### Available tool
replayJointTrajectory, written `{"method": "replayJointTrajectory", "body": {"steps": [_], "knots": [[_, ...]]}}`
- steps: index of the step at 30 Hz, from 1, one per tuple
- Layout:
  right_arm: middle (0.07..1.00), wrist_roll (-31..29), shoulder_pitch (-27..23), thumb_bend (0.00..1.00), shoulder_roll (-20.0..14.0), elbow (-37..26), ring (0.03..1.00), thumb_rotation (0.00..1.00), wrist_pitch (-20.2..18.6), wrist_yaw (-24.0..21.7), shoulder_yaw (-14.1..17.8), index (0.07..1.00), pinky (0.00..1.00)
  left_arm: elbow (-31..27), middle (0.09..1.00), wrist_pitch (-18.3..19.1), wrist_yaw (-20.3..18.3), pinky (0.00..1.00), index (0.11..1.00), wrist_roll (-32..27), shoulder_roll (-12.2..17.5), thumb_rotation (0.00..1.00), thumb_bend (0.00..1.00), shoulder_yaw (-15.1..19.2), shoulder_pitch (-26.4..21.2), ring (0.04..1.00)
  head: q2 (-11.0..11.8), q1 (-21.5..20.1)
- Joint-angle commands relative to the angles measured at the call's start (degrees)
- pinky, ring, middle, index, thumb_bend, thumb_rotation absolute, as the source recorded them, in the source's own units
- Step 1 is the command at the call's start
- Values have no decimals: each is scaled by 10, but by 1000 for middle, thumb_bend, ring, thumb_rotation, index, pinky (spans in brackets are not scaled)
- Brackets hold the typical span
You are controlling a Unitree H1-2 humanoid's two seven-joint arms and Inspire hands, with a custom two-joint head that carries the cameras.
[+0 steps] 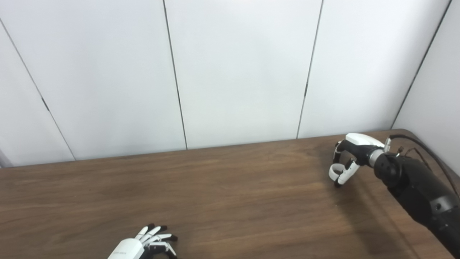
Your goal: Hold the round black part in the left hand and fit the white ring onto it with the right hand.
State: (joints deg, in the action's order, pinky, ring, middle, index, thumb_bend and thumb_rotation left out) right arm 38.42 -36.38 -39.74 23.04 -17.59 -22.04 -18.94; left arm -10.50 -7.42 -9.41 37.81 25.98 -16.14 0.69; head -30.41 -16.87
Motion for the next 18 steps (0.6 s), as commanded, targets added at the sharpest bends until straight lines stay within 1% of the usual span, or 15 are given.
{"method": "replayJointTrajectory", "body": {"steps": [1, 5, 8, 12, 15, 18], "knots": [[911, 6, -5, 521, -27, -19, 992, 123, 3, 4, 10, 479, 979, 22, 822, 16, -26, 1000, 480, 18, 2, 42, 521, -9, -8, 933, 1, -1], [912, 6, -10, 522, -32, -41, 994, 126, -5, -7, 15, 483, 978, 34, 824, 20, -30, 1000, 480, 18, -3, 42, 521, -12, -22, 934, 3, -3], [912, 2, -15, 522, -35, -48, 990, 126, -2, -16, 20, 482, 964, 41, 823, 23, -31, 1000, 480, 26, -6, 42, 521, -16, -32, 931, 3, -1], [911, -18, -23, 521, -32, -66, 995, 124, 2, -33, 34, 481, 965, 57, 819, 26, -28, 1000, 481, 41, -14, 43, 521, -25, -49, 922, 2, 3], [910, -25, -29, 519, -28, -91, 1000, 123, -4, -49, 38, 479, 982, 85, 816, 20, -17, 1000, 481, 45, -24, 43, 520, -32, -67, 920, 0, 6], [907, -39, -34, 517, -23, -110, 1000, 122, 6, -56, 44, 479, 991, 125, 814, 5, 2, 1000, 481, 43, -35, 43, 520, -41, -87, 917, -1, 15]]}}
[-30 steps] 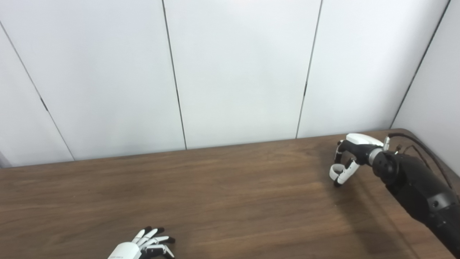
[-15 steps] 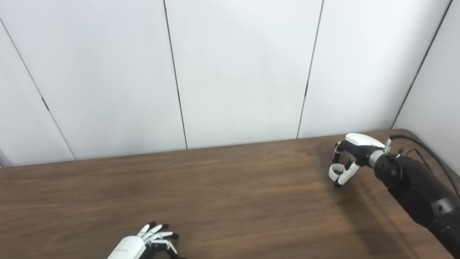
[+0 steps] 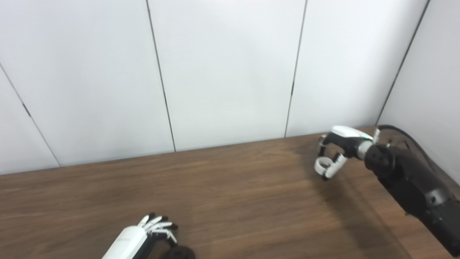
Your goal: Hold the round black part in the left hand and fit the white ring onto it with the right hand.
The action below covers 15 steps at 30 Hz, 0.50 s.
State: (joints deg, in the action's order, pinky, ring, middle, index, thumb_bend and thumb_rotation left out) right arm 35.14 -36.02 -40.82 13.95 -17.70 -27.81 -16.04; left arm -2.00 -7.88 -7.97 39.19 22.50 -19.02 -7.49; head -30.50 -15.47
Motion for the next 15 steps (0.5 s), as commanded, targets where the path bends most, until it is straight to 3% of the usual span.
{"method": "replayJointTrajectory", "body": {"steps": [1, 5, 10, 15], "knots": [[905, -10, -40, 517, -10, -23, 1000, 122, 11, 1, 16, 478, 990, 54, 815, 4, -5, 1000, 481, 28, -4, 43, 520, -15, -11, 917, 0, 4], [899, -23, -50, 517, -3, -40, 997, 121, 23, -5, 16, 477, 987, 111, 814, -9, 25, 1000, 481, 32, -21, 44, 520, -29, -34, 915, -5, 17], [901, -39, -68, 518, 12, -73, 1000, 122, 21, -26, 12, 476, 989, 163, 815, 3, 58, 1000, 480, 46, -42, 45, 521, -48, -57, 921, -20, 55], [901, -40, -77, 516, 39, -99, 1000, 122, 20, -37, 4, 476, 957, 206, 827, 6, 81, 1000, 479, 51, -56, 45, 522, -65, -78, 942, -17, 73]]}}
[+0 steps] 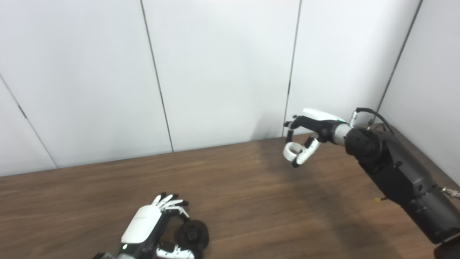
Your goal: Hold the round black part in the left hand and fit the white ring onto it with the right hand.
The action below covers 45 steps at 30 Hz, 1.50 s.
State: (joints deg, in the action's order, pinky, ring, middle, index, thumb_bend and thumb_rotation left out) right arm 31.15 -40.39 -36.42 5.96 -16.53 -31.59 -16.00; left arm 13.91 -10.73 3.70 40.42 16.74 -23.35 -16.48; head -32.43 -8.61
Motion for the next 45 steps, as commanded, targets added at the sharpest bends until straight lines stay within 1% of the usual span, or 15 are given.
{"method": "replayJointTrajectory", "body": {"steps": [1, 5, 8, 9, 11, 16, 20, 30, 38, 42, 45], "knots": [[900, 1, -33, 516, 1, -25, 1000, 122, 6, -1, 0, 476, 953, 53, 828, 35, -32, 1000, 479, 40, 0, 45, 522, -26, 9, 944, 4, 7], [912, 2, -27, 515, 18, -52, 1000, 121, 8, -9, -11, 476, 959, 70, 832, 37, -20, 1000, 480, 45, -5, 45, 522, -38, 3, 953, 5, 16], [906, 1, -23, 516, 33, -64, 996, 122, 39, -1, -23, 475, 976, 79, 827, 37, -8, 1000, 479, 49, -8, 46, 522, -46, 2, 946, 4, 22], [901, 0, -22, 516, 39, -63, 993, 122, 52, 4, -26, 475, 974, 81, 826, 36, -5, 1000, 479, 51, -9, 46, 522, -47, 2, 945, 5, 23], [895, -2, -22, 516, 49, -62, 990, 125, 64, 7, -29, 474, 975, 84, 823, 36, -1, 1000, 479, 54, -9, 46, 522, -50, 2, 941, 6, 24], [898, 2, -25, 516, 75, -57, 1000, 127, 72, 6, -38, 474, 1000, 84, 828, 44, 0, 1000, 479, 61, -11, 48, 522, -56, 2, 945, 6, 30], [892, 3, -25, 516, 92, -49, 993, 129, 91, 13, -42, 475, 996, 79, 829, 49, -2, 1000, 480, 60, -12, 48, 522, -60, 2, 946, 4, 33], [890, 13, -20, 518, 122, -55, 992, 128, 91, 7, -51, 475, 999, 75, 831, 53, -5, 1000, 479, 61, -14, 48, 521, -66, 1, 950, 1, 45], [896, 16, -17, 516, 136, -56, 999, 128, 92, 3, -61, 474, 1000, 67, 831, 60, -8, 1000, 480, 65, -14, 48, 521, -71, 2, 948, -4, 50], [898, 18, -12, 516, 141, -59, 994, 128, 86, 1, -66, 475, 999, 67, 829, 57, -6, 1000, 480, 62, -14, 49, 521, -72, 3, 948, -6, 53], [896, 15, -9, 516, 144, -59, 993, 129, 89, 1, -68, 474, 1000, 62, 830, 62, -9, 1000, 479, 63, -14, 49, 521, -73, 4, 948, -8, 56]]}}
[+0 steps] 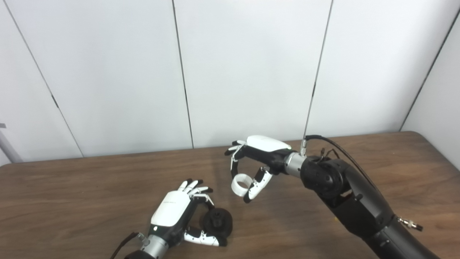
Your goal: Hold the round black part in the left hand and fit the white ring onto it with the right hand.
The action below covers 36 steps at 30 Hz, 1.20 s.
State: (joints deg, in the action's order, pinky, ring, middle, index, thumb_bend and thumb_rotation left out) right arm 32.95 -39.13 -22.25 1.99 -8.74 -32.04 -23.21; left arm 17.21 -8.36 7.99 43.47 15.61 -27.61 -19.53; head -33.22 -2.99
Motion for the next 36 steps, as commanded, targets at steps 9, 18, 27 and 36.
{"method": "replayJointTrajectory", "body": {"steps": [9, 18, 27, 36], "knots": [[902, -3, -14, 519, 11, -17, 1000, 130, 11, -1, -2, 475, 1000, 17, 830, 48, -55, 1000, 479, 35, -2, 48, 520, -38, 36, 945, -4, 5], [897, -11, -7, 517, 23, -11, 999, 129, 18, 4, -5, 474, 1000, 8, 825, 57, -43, 1000, 480, 66, 3, 49, 520, -59, 35, 934, -8, 10], [905, -16, -3, 517, 30, -11, 1000, 128, 17, 2, -7, 474, 1000, 11, 819, 50, -21, 1000, 480, 90, 8, 49, 521, -75, 34, 931, -11, 15], [913, -18, -3, 517, 35, -13, 1000, 128, 13, -2, -11, 474, 1000, 11, 818, 51, -21, 1000, 479, 98, 6, 49, 521, -77, 34, 936, -14, 20]]}}
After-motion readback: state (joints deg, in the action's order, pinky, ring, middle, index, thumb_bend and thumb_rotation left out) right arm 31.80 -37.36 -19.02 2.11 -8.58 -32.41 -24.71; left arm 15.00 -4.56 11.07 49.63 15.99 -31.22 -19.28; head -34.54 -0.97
